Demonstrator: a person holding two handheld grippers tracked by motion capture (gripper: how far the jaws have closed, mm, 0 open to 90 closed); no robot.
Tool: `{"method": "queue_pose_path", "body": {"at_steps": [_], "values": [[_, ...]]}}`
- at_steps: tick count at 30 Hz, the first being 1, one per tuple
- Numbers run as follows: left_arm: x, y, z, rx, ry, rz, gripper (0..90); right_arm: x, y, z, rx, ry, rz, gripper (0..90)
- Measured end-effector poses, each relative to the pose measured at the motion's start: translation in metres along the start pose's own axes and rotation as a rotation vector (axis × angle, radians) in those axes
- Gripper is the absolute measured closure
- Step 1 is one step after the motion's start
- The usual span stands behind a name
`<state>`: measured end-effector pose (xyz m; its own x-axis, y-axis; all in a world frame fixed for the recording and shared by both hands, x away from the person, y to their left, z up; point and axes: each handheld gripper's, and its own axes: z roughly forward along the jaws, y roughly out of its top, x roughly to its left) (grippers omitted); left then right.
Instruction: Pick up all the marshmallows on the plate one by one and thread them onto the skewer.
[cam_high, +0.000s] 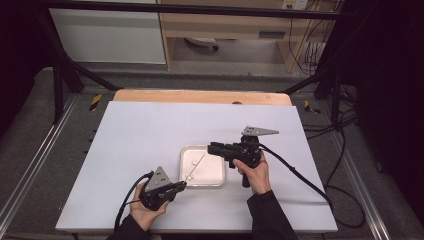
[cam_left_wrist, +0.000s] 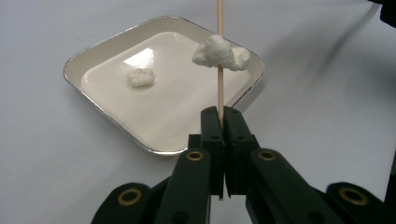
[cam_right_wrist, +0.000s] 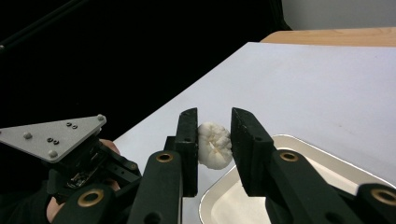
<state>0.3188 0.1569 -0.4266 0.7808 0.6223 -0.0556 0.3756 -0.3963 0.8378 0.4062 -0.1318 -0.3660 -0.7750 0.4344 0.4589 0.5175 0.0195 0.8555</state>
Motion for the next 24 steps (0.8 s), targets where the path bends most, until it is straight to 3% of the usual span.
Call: {"method": "queue_pose_path", "body": {"at_steps": [17, 24], "values": [[-0.002, 0.0, 0.002, 0.011, -0.002, 0.017, 88.4, -0.003, -0.009, 0.011, 0.048, 0.028, 0.026, 73.9], [-0.002, -0.001, 0.002, 0.014, -0.001, 0.005, 88.5, -0.001, -0.013, 0.013, 0.056, 0.039, 0.034, 76.0]]}}
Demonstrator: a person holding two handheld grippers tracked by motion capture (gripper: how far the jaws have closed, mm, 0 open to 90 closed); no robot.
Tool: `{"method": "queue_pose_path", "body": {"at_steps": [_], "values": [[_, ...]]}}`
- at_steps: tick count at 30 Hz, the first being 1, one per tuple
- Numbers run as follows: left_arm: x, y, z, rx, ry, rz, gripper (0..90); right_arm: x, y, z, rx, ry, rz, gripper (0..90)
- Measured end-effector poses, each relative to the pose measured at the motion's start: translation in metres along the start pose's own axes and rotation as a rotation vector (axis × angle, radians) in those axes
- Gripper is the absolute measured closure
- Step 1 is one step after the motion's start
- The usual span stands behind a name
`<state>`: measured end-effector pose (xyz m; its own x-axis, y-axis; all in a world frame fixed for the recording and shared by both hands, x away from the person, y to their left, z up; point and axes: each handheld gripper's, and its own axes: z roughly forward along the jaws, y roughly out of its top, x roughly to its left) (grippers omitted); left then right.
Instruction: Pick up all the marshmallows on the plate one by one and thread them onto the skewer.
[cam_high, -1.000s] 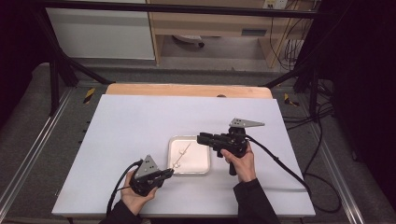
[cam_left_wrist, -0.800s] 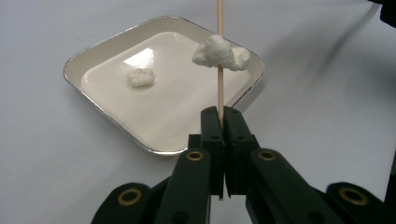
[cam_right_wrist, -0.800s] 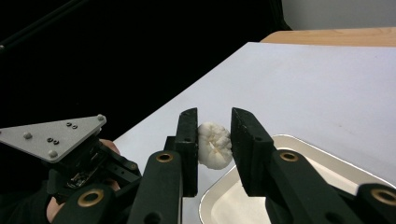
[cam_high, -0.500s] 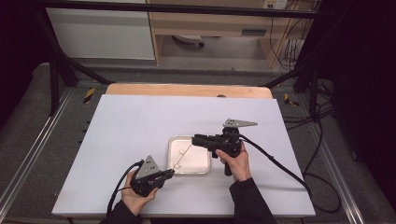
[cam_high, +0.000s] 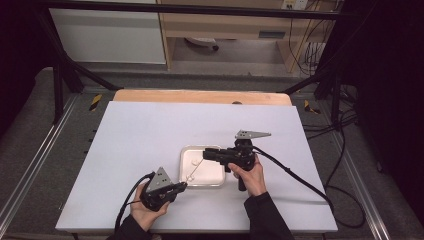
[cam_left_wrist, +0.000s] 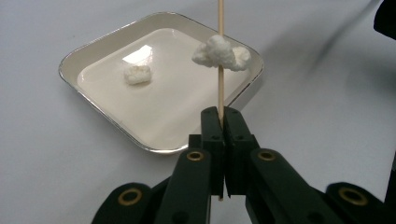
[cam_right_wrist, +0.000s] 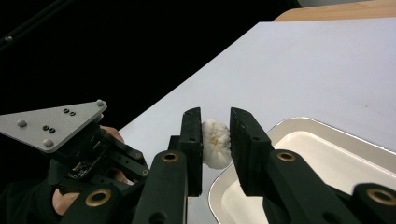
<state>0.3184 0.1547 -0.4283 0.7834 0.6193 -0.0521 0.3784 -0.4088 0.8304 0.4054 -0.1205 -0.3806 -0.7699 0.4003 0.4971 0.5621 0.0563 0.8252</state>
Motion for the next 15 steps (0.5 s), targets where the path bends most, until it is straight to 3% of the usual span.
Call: {"method": "queue_pose_path", "body": {"at_steps": [15], "values": [[-0.0026, -0.001, 0.0034, 0.021, 0.0, 0.01, 88.8, 0.0043, -0.0096, 0.0056, 0.017, 0.023, -0.007, 78.1]]}}
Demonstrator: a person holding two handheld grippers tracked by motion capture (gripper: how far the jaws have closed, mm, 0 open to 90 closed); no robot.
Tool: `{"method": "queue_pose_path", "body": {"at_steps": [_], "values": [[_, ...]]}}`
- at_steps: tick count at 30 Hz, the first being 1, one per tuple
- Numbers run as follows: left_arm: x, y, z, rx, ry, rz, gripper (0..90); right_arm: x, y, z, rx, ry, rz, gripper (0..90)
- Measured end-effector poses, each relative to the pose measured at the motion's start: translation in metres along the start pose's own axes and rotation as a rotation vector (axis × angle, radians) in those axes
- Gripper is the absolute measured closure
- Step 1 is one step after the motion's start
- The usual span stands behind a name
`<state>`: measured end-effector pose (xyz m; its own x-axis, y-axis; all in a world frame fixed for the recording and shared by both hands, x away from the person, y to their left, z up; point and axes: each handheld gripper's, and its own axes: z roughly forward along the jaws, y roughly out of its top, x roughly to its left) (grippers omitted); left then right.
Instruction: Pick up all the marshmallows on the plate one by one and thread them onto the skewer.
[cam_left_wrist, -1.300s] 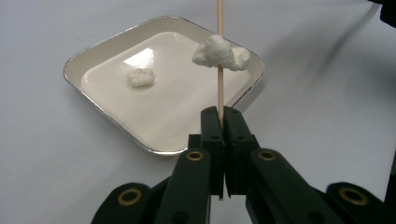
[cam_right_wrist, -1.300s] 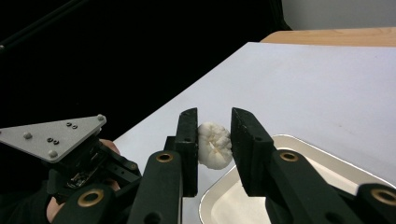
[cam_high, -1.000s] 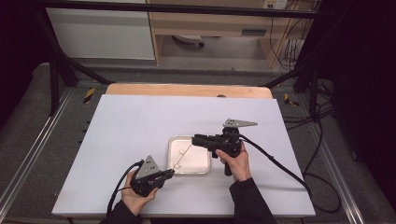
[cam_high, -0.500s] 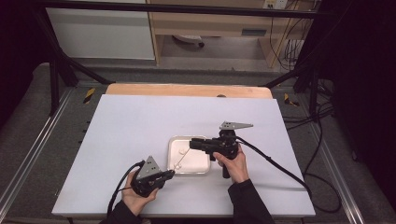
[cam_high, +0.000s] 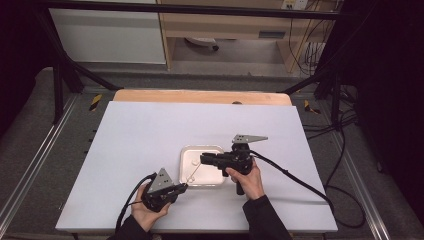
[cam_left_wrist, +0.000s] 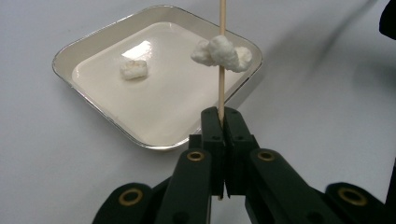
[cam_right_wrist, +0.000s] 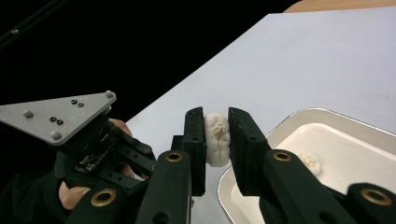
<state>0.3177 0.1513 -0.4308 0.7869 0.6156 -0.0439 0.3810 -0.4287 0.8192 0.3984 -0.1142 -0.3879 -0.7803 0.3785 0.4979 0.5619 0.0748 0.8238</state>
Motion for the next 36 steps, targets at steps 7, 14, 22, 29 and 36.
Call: {"method": "queue_pose_path", "body": {"at_steps": [7, 14, 22, 29, 36], "values": [[0.0, 0.001, 0.0, -0.018, -0.009, 0.003, 88.8, 0.001, -0.005, 0.004, 0.017, 0.011, 0.001, 78.6], [0.001, 0.004, -0.004, -0.043, 0.008, -0.019, 88.8, 0.009, -0.016, 0.028, 0.095, 0.033, -0.018, 78.6], [0.002, 0.004, -0.003, -0.043, 0.011, -0.025, 88.6, 0.01, -0.018, 0.031, 0.108, 0.012, -0.04, 73.4], [0.007, 0.002, -0.005, -0.048, 0.01, -0.047, 88.6, 0.014, -0.01, 0.019, 0.074, -0.067, -0.098, 50.7], [0.01, 0.002, -0.006, -0.038, 0.013, -0.046, 88.5, 0.006, -0.014, 0.003, 0.082, -0.177, -0.161, 27.5]]}}
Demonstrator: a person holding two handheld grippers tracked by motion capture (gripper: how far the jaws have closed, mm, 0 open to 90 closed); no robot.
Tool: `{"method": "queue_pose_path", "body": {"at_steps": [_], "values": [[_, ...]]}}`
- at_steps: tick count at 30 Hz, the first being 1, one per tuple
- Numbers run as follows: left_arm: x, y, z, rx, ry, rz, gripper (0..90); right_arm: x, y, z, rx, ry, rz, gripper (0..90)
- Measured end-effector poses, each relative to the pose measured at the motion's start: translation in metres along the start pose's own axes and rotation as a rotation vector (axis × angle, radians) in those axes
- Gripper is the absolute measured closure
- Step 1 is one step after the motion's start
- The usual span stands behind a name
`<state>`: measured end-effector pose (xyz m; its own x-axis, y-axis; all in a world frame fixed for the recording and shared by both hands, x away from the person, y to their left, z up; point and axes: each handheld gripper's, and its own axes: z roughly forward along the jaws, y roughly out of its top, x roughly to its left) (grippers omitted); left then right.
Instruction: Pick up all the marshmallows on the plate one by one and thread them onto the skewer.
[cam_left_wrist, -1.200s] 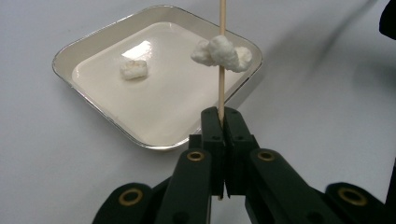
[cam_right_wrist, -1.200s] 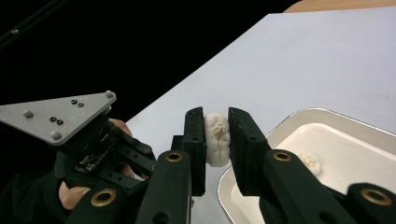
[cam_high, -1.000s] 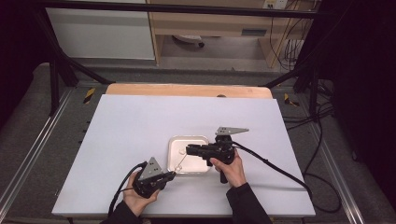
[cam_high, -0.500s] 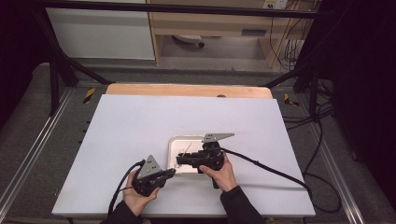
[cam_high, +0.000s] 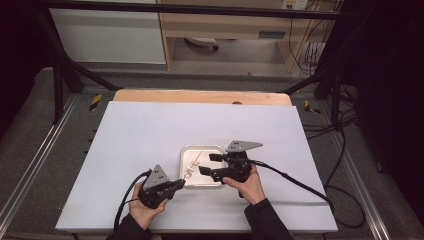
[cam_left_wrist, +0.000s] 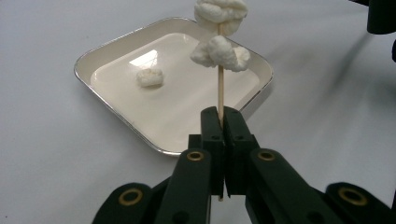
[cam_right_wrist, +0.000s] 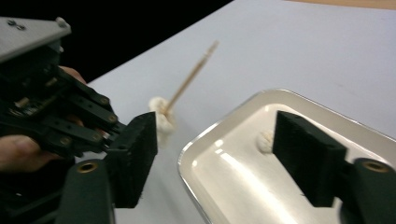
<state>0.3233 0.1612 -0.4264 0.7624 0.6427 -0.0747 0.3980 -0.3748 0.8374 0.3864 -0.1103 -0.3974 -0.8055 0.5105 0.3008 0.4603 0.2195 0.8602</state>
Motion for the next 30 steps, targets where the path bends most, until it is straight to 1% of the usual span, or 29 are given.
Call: {"method": "queue_pose_path", "body": {"at_steps": [4, 6, 8, 10, 15, 17, 20, 22, 23, 25, 28, 30], "values": [[0.001, 0.0, 0.0, 0.009, 0.0, 0.001, 88.5, -0.007, -0.007, -0.007, 0.022, -0.044, -0.023, 19.6], [0.001, 0.0, 0.0, 0.011, -0.002, -0.001, 88.5, -0.011, -0.01, -0.009, 0.031, -0.057, -0.029, 16.0], [0.002, 0.001, -0.001, 0.016, -0.002, 0.0, 88.5, -0.014, -0.013, -0.012, 0.042, -0.069, -0.031, 12.9], [0.002, 0.001, -0.001, 0.02, -0.003, -0.001, 88.5, -0.018, -0.015, -0.014, 0.057, -0.076, -0.021, 9.4], [0.003, 0.002, -0.003, 0.03, -0.007, -0.004, 88.5, -0.022, -0.019, -0.018, 0.083, -0.104, -0.024, 4.6], [0.004, 0.003, -0.004, 0.031, -0.008, -0.005, 88.5, -0.023, -0.019, -0.018, 0.089, -0.116, -0.034, 3.8], [0.005, 0.004, -0.006, 0.034, -0.009, -0.004, 88.5, -0.024, -0.017, -0.019, 0.076, -0.121, -0.03, 3.3], [0.005, 0.005, -0.007, 0.037, -0.008, -0.005, 88.5, -0.025, -0.016, -0.019, 0.072, -0.125, -0.018, 2.9], [0.006, 0.005, -0.008, 0.037, -0.008, -0.006, 88.5, -0.026, -0.016, -0.018, 0.071, -0.132, -0.021, 2.8], [0.007, 0.004, -0.009, 0.044, -0.007, -0.003, 88.5, -0.027, -0.015, -0.018, 0.075, -0.147, -0.022, 2.2], [0.009, 0.002, -0.01, 0.059, -0.004, -0.002, 88.5, -0.028, -0.014, -0.017, 0.078, -0.156, -0.025, 1.7], [0.011, 0.0, -0.011, 0.059, -0.014, -0.002, 88.5, -0.028, -0.013, -0.016, 0.087, -0.167, -0.025, 0.9]]}}
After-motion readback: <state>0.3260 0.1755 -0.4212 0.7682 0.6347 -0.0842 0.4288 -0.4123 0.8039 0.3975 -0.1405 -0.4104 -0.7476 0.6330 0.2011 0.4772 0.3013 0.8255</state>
